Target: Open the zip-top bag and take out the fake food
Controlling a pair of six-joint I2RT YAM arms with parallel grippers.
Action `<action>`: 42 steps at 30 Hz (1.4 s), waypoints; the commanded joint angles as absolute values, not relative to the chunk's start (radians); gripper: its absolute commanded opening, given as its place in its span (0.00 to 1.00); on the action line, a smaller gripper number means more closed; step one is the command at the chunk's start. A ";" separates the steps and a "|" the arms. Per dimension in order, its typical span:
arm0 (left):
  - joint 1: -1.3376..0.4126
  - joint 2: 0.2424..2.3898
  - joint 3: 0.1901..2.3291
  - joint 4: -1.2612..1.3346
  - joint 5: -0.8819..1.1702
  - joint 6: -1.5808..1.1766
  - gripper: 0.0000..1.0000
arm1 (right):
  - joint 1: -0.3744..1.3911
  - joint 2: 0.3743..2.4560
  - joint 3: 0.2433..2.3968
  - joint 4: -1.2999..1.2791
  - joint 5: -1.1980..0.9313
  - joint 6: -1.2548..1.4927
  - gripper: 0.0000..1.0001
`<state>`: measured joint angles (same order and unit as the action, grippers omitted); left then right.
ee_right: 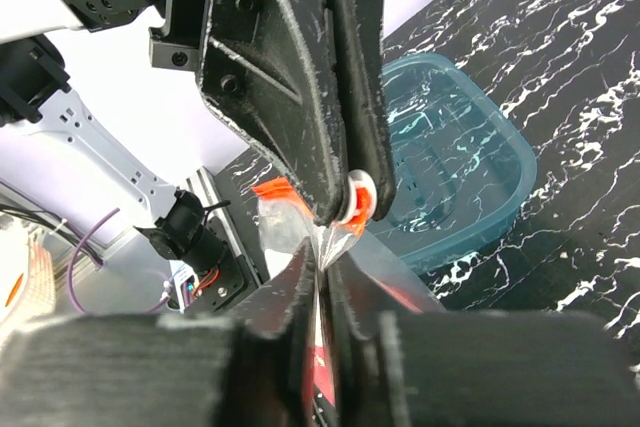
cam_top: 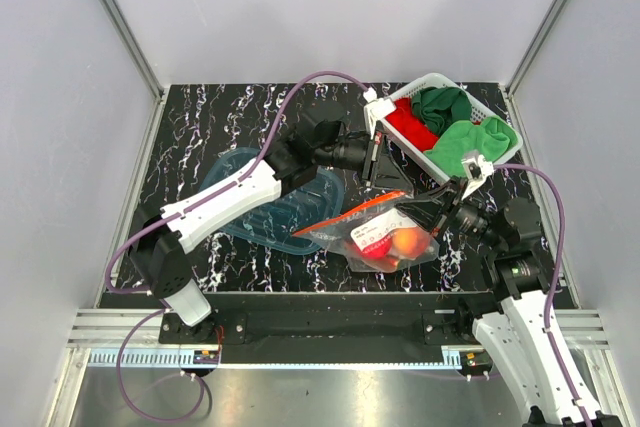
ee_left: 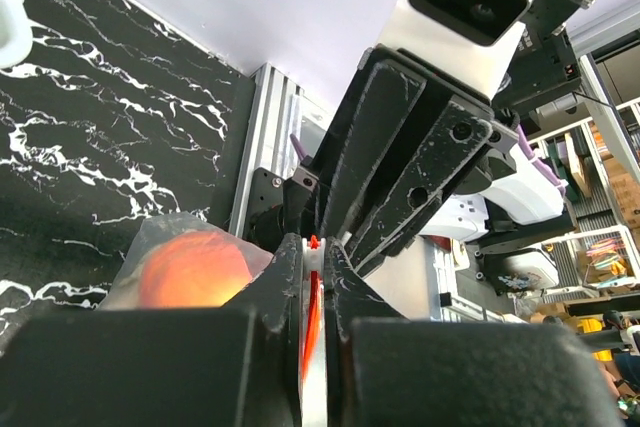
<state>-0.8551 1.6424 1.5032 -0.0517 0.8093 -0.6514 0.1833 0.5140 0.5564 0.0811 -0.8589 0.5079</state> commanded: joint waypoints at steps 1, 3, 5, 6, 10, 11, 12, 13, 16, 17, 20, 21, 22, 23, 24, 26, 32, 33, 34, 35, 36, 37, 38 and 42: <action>-0.844 1.595 1.520 -0.041 0.847 -0.635 0.00 | 0.189 0.546 0.598 0.123 -0.896 0.526 0.20; -0.847 1.597 1.517 -0.041 0.850 -0.632 0.00 | 0.189 0.566 0.609 0.112 -0.890 0.531 0.20; -0.848 1.598 1.517 -0.041 0.848 -0.627 0.00 | 0.189 0.578 0.615 0.115 -0.902 0.540 0.13; -0.850 1.600 1.516 -0.041 0.851 -0.626 0.00 | 0.189 0.590 0.615 0.121 -0.910 0.546 0.08; -0.857 1.597 1.519 -0.063 0.839 -0.609 0.00 | 0.189 0.623 0.612 0.155 -0.910 0.574 0.00; -0.857 1.594 1.513 -0.072 0.835 -0.604 0.00 | 0.187 0.621 0.614 0.161 -0.907 0.595 0.00; -0.859 1.588 1.509 -0.084 0.824 -0.598 0.00 | 0.189 0.620 0.614 0.169 -0.896 0.610 0.00; -0.859 1.583 1.503 -0.087 0.816 -0.585 0.00 | 0.189 0.617 0.623 0.169 -0.881 0.627 0.00; -0.859 1.562 1.488 -0.126 0.775 -0.551 0.00 | 0.187 0.604 0.656 0.112 -0.859 0.660 0.00; -0.859 1.557 1.489 -0.144 0.766 -0.540 0.00 | 0.189 0.592 0.658 0.101 -0.838 0.669 0.00; -0.856 1.542 1.486 -0.192 0.735 -0.511 0.00 | 0.187 0.572 0.652 0.100 -0.805 0.733 0.00; -0.856 1.540 1.491 -0.211 0.730 -0.497 0.00 | 0.189 0.571 0.652 0.100 -0.799 0.744 0.00; -0.856 1.543 1.493 -0.219 0.730 -0.491 0.00 | 0.189 0.566 0.656 0.095 -0.792 0.762 0.00; -0.857 1.548 1.493 -0.228 0.733 -0.486 0.00 | 0.189 0.558 0.661 0.088 -0.772 0.764 0.00; -0.856 1.554 1.491 -0.242 0.733 -0.479 0.00 | 0.187 0.555 0.669 0.072 -0.755 0.761 0.00; -0.854 1.560 1.491 -0.255 0.724 -0.471 0.00 | 0.189 0.549 0.684 0.029 -0.709 0.743 0.00; -0.822 1.472 1.373 -0.353 0.660 -0.416 0.00 | 0.187 0.584 0.745 -0.144 -0.556 0.677 0.00; -0.812 1.444 1.344 -0.351 0.654 -0.419 0.00 | 0.189 0.598 0.779 -0.203 -0.539 0.652 0.00; -0.795 1.416 1.318 -0.351 0.643 -0.422 0.00 | 0.187 0.609 0.797 -0.228 -0.508 0.611 0.00; -0.789 1.366 1.269 -0.363 0.620 -0.425 0.00 | 0.189 0.632 0.816 -0.253 -0.490 0.594 0.00; -0.787 1.342 1.250 -0.374 0.614 -0.419 0.00 | 0.189 0.643 0.845 -0.293 -0.473 0.580 0.00; -0.785 1.319 1.226 -0.382 0.609 -0.419 0.00 | 0.189 0.650 0.857 -0.310 -0.442 0.554 0.00; -0.785 1.268 1.179 -0.385 0.591 -0.420 0.00 | 0.187 0.666 0.870 -0.327 -0.424 0.542 0.00; -0.785 1.161 1.062 -0.387 0.543 -0.456 0.00 | 0.189 0.690 0.884 -0.368 -0.358 0.518 0.00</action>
